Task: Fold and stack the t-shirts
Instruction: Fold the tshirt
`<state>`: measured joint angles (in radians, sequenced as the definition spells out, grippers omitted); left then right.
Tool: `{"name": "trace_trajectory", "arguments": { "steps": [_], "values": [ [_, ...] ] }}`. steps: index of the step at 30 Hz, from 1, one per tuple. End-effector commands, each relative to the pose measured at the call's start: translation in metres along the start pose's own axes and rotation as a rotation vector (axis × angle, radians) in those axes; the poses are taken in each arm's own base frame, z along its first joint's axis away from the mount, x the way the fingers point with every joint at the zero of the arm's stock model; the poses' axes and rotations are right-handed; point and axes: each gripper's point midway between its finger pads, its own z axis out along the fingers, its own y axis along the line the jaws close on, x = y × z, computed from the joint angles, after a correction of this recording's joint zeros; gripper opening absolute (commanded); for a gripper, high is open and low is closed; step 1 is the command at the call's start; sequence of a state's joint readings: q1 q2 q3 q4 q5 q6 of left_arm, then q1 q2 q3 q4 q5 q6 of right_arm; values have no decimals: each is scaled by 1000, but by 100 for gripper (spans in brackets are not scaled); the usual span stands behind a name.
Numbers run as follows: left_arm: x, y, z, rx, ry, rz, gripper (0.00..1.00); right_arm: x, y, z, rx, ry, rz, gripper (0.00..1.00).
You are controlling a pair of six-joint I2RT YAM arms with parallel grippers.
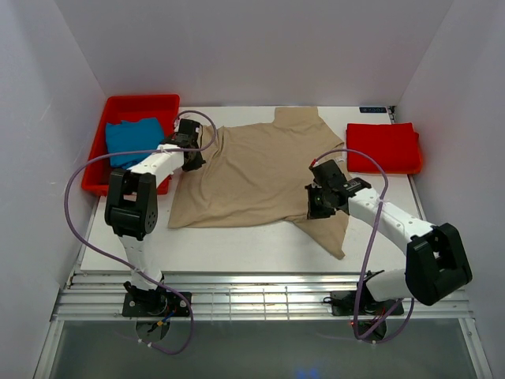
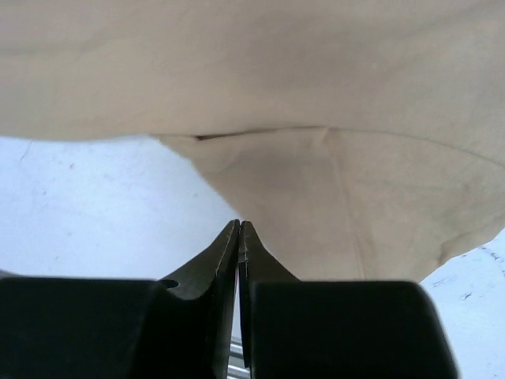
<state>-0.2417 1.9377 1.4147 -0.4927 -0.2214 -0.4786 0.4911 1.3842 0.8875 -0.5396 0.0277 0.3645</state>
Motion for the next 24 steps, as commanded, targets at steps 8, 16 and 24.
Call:
{"name": "trace_trajectory", "arguments": {
  "steps": [8, 16, 24],
  "values": [
    [-21, 5, -25, 23, -69, -29, 0, 56, 36, -26, -99, 118, -31, 8],
    [-7, 22, -17, -40, -51, -22, 0, 36, 8, -19, 87, 17, -9, 28],
    [25, 58, 1, -145, 20, -41, 0, -1, 5, 4, 154, -23, 13, 34]
  ]
}}
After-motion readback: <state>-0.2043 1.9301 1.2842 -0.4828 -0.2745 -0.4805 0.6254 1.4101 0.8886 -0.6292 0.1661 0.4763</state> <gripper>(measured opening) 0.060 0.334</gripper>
